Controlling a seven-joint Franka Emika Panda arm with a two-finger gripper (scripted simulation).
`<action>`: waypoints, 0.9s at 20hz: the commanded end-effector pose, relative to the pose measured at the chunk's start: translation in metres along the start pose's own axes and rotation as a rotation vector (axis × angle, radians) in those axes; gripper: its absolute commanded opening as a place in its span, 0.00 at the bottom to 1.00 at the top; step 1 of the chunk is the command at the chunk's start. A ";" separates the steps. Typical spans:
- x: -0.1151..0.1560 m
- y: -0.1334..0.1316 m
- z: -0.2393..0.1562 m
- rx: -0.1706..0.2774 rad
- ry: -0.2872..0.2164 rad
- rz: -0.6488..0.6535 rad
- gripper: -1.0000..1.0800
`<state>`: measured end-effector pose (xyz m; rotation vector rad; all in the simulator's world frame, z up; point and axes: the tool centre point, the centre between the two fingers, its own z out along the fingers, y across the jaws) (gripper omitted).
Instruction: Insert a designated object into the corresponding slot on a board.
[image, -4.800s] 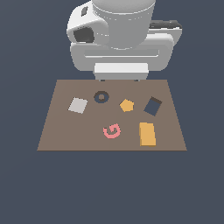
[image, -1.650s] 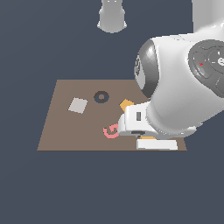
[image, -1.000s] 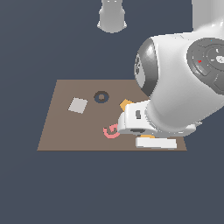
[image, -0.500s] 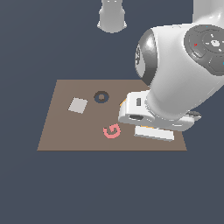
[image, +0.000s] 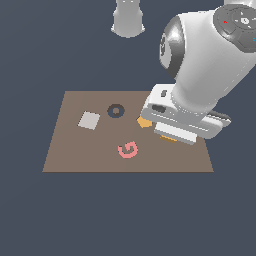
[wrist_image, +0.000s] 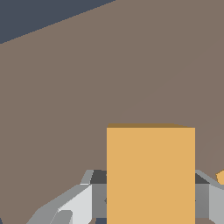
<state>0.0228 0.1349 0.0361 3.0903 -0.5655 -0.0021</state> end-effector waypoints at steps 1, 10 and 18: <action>-0.012 -0.001 -0.001 0.001 0.001 0.052 0.00; -0.041 -0.007 -0.004 0.001 0.000 0.173 0.00; -0.046 -0.010 -0.004 0.000 -0.001 0.196 0.00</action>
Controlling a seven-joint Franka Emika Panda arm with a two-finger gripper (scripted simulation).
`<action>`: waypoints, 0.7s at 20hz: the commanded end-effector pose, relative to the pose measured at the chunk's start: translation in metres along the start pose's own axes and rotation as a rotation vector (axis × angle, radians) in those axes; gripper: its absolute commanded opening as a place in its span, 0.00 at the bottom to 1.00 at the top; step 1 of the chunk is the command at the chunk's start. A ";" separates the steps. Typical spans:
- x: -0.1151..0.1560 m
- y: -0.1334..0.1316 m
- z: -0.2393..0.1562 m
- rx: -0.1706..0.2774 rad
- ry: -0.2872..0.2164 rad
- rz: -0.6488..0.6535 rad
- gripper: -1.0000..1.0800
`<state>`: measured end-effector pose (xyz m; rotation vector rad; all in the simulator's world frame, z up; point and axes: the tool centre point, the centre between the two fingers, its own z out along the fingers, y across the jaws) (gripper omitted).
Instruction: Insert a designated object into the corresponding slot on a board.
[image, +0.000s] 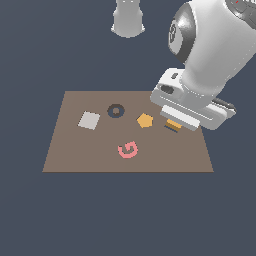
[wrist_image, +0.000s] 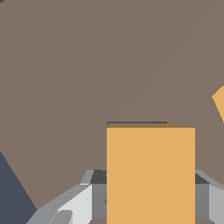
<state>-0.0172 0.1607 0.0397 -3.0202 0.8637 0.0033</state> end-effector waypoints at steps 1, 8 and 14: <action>0.000 0.000 0.000 0.000 0.000 0.000 0.00; 0.000 -0.001 0.010 0.000 0.000 0.005 0.96; 0.000 -0.001 0.010 0.000 0.000 0.005 0.96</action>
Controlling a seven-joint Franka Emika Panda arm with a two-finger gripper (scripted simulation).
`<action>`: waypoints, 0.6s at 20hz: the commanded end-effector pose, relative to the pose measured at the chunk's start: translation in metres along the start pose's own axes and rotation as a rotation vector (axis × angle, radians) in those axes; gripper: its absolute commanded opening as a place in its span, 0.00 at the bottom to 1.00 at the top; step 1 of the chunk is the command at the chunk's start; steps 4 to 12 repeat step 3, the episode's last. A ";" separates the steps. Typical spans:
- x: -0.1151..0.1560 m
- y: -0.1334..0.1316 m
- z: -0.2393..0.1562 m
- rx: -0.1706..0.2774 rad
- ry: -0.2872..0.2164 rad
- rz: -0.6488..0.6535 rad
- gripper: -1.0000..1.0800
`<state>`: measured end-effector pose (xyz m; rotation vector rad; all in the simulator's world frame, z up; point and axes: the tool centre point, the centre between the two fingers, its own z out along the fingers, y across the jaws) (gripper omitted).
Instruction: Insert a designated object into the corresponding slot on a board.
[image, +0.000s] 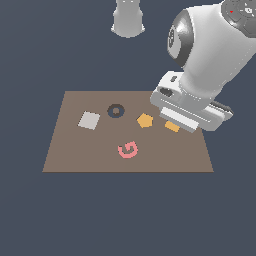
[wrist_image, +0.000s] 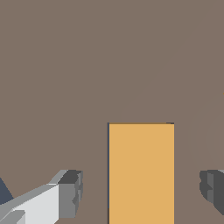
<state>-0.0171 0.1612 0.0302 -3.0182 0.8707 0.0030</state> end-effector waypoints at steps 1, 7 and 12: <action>0.000 0.000 0.000 0.000 0.000 0.000 0.96; 0.000 0.000 0.000 0.000 0.000 0.000 0.96; 0.000 0.000 0.000 0.000 0.000 0.000 0.96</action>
